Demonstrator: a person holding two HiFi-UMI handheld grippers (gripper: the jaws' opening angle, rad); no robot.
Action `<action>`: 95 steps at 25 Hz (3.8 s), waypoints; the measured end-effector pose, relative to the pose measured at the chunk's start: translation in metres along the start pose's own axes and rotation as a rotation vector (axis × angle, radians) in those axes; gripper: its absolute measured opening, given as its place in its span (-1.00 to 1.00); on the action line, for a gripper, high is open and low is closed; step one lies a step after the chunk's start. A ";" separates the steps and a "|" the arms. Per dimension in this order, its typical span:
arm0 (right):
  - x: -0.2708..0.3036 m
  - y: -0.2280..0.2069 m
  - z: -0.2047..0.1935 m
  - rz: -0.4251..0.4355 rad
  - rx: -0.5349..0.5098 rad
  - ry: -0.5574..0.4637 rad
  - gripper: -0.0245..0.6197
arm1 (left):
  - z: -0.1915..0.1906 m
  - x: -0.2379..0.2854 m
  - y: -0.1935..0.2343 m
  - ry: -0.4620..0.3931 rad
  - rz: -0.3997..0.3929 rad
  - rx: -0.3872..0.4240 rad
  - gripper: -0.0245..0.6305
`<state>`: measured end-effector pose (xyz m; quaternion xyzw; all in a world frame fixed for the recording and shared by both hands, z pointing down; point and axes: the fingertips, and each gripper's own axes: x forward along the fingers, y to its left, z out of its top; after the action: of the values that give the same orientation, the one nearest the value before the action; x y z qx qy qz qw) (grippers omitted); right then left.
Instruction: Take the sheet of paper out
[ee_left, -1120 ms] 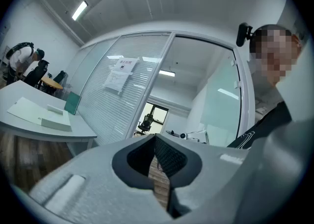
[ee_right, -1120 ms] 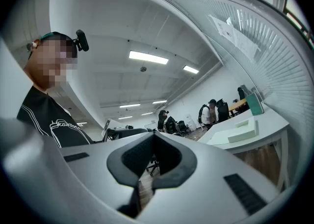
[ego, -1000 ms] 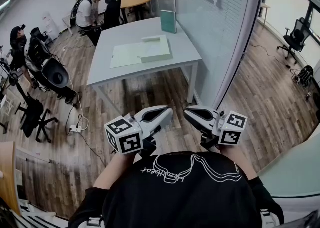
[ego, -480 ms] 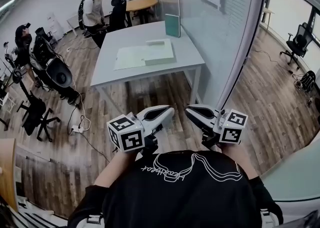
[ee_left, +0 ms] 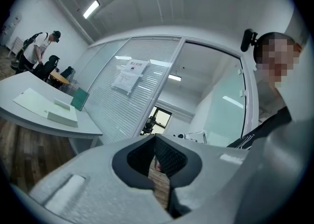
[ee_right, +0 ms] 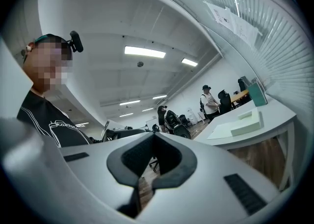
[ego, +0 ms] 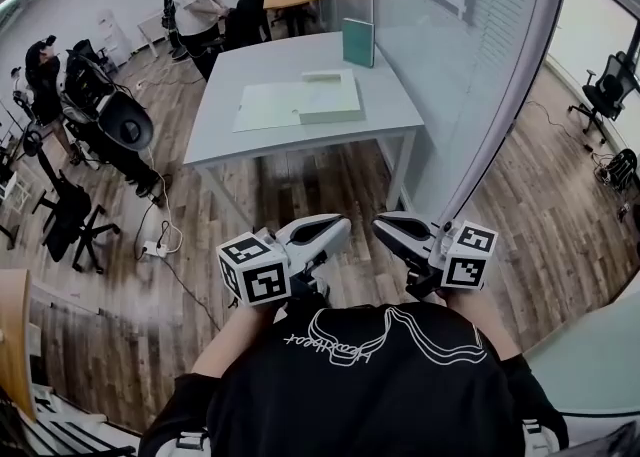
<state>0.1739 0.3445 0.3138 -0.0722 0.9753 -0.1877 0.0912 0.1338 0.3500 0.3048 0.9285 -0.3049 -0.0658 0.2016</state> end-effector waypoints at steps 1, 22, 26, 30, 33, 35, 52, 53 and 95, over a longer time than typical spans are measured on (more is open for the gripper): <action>0.006 -0.006 0.001 -0.002 0.002 0.003 -0.90 | 0.004 0.000 0.007 -0.002 -0.002 -0.001 -0.89; 0.180 -0.206 0.008 -0.108 0.213 0.004 -0.90 | 0.075 0.014 0.262 0.122 -0.053 -0.209 -0.89; 0.222 -0.241 0.004 -0.125 0.232 0.033 -0.90 | 0.088 0.003 0.318 0.124 -0.059 -0.264 -0.89; 0.260 -0.272 0.008 -0.146 0.235 0.046 -0.90 | 0.104 -0.004 0.365 0.122 -0.073 -0.293 -0.89; 0.279 -0.291 0.011 -0.164 0.228 0.042 -0.90 | 0.114 -0.005 0.391 0.114 -0.098 -0.307 -0.89; 0.285 -0.301 0.012 -0.180 0.222 0.043 -0.90 | 0.118 -0.005 0.404 0.110 -0.118 -0.318 -0.89; 0.278 -0.387 0.023 -0.271 0.292 0.016 -0.90 | 0.124 0.040 0.472 0.126 -0.132 -0.419 -0.88; 0.279 -0.396 0.026 -0.265 0.295 0.016 -0.90 | 0.125 0.045 0.479 0.126 -0.122 -0.426 -0.88; 0.246 -0.627 0.093 -0.386 0.425 -0.024 -0.90 | 0.116 0.199 0.706 0.395 0.228 -0.530 -0.50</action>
<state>0.0202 -0.3072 0.4299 -0.2378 0.8812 -0.4010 0.0785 -0.1152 -0.3241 0.4919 0.7987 -0.3340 0.0613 0.4967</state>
